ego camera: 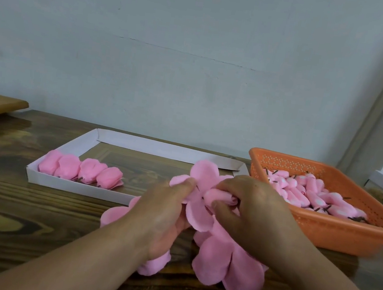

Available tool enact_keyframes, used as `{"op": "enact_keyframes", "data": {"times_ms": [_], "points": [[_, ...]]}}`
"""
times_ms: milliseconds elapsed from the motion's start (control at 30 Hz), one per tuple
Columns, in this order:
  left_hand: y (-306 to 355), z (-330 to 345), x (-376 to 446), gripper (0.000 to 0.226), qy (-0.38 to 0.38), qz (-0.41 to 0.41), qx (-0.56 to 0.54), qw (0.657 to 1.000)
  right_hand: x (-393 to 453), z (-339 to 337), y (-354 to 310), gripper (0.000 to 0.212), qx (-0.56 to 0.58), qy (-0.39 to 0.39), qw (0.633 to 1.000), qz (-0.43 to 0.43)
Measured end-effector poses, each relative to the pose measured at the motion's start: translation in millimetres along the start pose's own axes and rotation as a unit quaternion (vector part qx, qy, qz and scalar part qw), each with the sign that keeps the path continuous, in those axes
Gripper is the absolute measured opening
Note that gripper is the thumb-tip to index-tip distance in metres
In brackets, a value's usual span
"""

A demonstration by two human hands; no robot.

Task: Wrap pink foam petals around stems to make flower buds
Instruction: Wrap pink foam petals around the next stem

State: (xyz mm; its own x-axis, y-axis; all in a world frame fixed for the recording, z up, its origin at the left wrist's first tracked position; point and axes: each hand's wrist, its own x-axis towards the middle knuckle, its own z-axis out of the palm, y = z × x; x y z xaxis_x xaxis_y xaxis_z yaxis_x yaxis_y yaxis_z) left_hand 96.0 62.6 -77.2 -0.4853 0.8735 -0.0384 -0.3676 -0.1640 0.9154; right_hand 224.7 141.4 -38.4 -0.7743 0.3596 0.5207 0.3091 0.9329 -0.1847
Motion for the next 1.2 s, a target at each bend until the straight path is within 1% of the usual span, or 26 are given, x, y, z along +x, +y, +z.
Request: {"op": "enact_keyframes", "data": {"times_ms": [100,133,200,333,433,500,533,600,700,767,833,900,967,1033,1133,1200], "points": [[-4.2,-0.3,1.3,0.028,-0.042,0.000,0.013,0.999,-1.5,5.5,-2.1,0.011,0.019,0.020,0.999,0.016],[-5.2,0.3,0.9,0.031,-0.048,0.000,0.021,0.999,-1.9,6.7,-1.8,0.014,0.032,0.027,0.999,0.020],[-7.5,-1.1,1.6,0.027,-0.047,-0.001,0.030,0.998,-3.2,9.5,0.3,0.020,0.049,0.027,0.998,0.024],[-13.6,-2.5,1.9,0.028,-0.057,0.014,0.063,0.996,-7.4,12.6,2.5,0.015,0.044,0.012,0.998,0.035],[-15.9,-1.8,-0.4,0.022,-0.045,0.023,0.090,0.995,-10.8,13.4,2.3,0.017,0.070,0.012,0.997,0.038],[-16.3,-0.6,-1.5,0.019,-0.017,0.027,0.112,0.993,-12.2,12.9,3.3,0.018,0.090,0.015,0.995,0.037],[-17.0,-0.7,-1.3,0.019,-0.002,0.030,0.127,0.991,-12.8,12.4,3.9,0.016,0.091,0.015,0.995,0.039],[-16.8,-0.5,-2.0,0.024,0.013,0.033,0.154,0.987,-13.9,12.4,4.2,0.009,0.070,0.014,0.997,0.040],[-16.3,1.6,-3.2,0.029,0.013,0.039,0.174,0.984,-16.4,14.9,1.1,0.013,0.008,0.027,0.999,0.019],[-16.7,2.6,-3.6,0.031,0.017,0.049,0.177,0.983,-16.6,15.9,-0.4,0.010,-0.010,0.039,0.999,0.006],[-16.8,3.4,-4.1,0.036,0.015,0.059,0.174,0.983,-15.4,15.2,1.3,0.010,0.023,0.046,0.998,0.037],[-16.6,3.6,-5.0,0.037,0.011,0.056,0.174,0.983,-13.0,14.0,7.2,0.010,0.081,0.044,0.993,0.076],[-16.9,3.3,-5.2,0.032,0.003,0.052,0.167,0.985,-11.0,12.6,12.4,0.016,0.116,0.050,0.988,0.085],[-16.5,3.3,-5.5,0.028,-0.014,0.047,0.159,0.986,-9.3,9.4,13.9,0.020,0.157,0.031,0.982,0.103],[-16.4,4.5,-7.5,0.031,-0.047,0.042,0.170,0.983,-8.8,8.3,16.8,0.020,0.204,0.027,0.970,0.127],[-16.3,5.3,-8.7,0.032,-0.054,0.043,0.173,0.982,-7.7,8.0,18.8,0.027,0.221,0.036,0.966,0.127]]}}
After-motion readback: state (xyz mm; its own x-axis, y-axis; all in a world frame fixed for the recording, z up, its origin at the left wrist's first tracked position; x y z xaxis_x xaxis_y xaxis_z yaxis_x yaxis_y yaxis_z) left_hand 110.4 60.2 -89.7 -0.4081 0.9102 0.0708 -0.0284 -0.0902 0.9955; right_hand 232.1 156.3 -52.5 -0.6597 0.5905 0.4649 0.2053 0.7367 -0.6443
